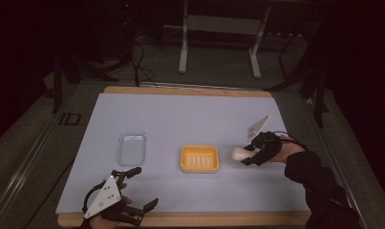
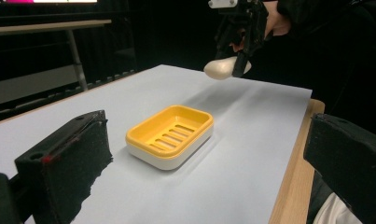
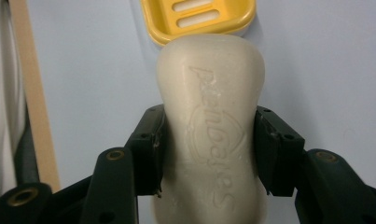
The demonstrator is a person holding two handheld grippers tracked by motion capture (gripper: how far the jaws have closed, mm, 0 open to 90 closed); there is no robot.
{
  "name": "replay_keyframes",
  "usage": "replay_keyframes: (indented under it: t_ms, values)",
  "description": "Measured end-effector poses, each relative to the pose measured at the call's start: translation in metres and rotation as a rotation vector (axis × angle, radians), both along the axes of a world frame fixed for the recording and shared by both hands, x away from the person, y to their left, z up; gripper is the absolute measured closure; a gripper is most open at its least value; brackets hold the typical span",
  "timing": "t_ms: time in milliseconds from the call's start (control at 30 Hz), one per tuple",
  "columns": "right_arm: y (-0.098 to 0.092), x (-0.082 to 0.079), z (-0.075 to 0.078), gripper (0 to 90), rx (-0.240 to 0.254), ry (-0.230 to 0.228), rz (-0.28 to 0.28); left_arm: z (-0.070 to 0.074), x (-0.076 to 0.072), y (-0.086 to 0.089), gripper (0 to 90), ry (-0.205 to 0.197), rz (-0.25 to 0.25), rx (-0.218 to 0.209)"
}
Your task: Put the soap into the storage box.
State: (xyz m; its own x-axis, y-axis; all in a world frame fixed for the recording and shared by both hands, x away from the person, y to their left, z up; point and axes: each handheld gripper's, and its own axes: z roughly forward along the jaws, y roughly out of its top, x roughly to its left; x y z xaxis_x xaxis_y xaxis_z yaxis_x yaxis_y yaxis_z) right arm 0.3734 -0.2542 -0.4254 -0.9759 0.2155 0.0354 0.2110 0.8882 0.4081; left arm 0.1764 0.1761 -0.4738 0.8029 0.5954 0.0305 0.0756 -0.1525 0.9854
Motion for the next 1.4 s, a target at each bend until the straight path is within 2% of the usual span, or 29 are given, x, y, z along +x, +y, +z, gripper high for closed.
replay_keyframes:
  t_ms: [167,300,600,1000,1200,1400]
  values:
    - [0.010,0.002,0.007,49.4,-0.018,0.008,0.022,0.000,0.000,0.000,0.7,0.000,0.000,-0.002]
    - [0.017,0.003,0.011,49.4,-0.033,-0.012,0.059,0.000,0.000,0.000,0.7,0.000,0.000,-0.002]
    - [0.036,0.006,0.022,49.4,-0.026,-0.031,0.126,0.000,0.000,0.000,0.7,0.001,-0.005,-0.001]
    - [0.063,0.008,0.026,49.4,-0.019,-0.045,0.194,0.000,0.000,0.000,0.7,0.002,-0.006,-0.003]
    - [0.076,0.007,0.026,49.4,0.009,-0.057,0.244,0.000,0.000,0.000,0.7,0.001,-0.004,-0.003]
    - [0.086,0.009,0.027,49.3,0.052,-0.053,0.265,0.000,0.000,0.000,0.7,0.001,-0.005,-0.004]
